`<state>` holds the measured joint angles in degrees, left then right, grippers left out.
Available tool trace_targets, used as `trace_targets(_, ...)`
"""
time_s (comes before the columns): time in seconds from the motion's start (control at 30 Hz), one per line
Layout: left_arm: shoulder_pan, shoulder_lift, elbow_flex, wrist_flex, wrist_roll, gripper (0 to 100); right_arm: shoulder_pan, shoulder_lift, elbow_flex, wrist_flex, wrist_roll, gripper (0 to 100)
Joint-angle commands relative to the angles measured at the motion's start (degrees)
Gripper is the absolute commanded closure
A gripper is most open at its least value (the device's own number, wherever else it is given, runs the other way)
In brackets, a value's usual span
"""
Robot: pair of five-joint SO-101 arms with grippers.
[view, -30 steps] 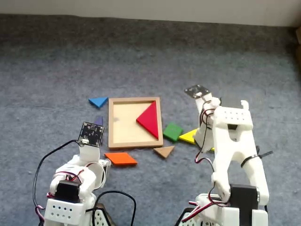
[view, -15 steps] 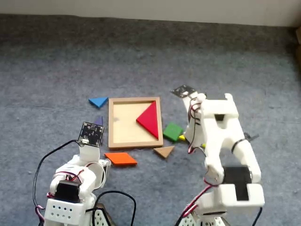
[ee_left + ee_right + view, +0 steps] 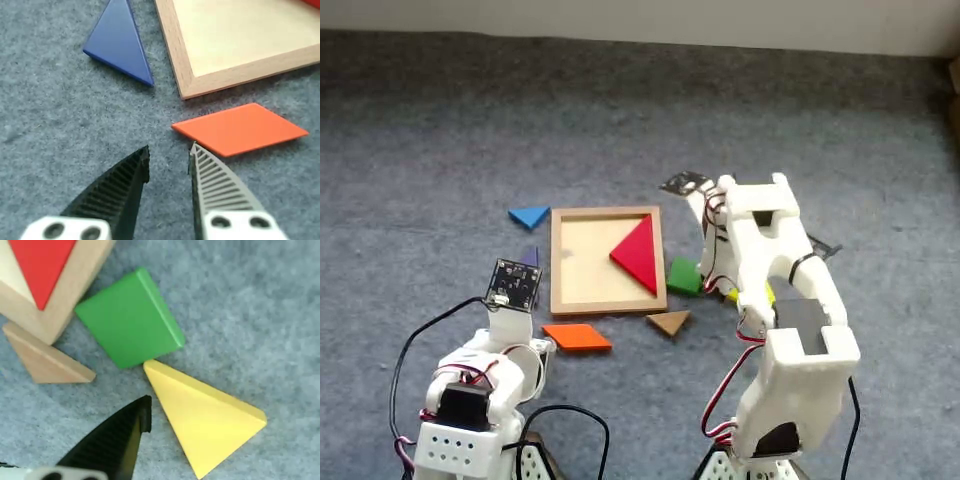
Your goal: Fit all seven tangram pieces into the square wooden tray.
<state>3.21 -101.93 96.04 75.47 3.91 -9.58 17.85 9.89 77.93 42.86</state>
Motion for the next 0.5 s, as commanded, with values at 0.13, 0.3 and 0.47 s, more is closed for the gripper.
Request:
trace_targets(0.13,0.9,-2.1,1.1,0.2,0.4,85,-0.2,-0.5,0.8,-1.5,1.2,56.8)
trace_targets(0.3,0.9,-2.1,1.1,0.2,0.4,85,2.3,-0.6,2.4,-2.0,1.2,56.8)
trace_targets(0.47,0.9,-2.1,1.1,0.2,0.4,85,3.2,-0.6,4.1,-2.3,1.2,57.0)
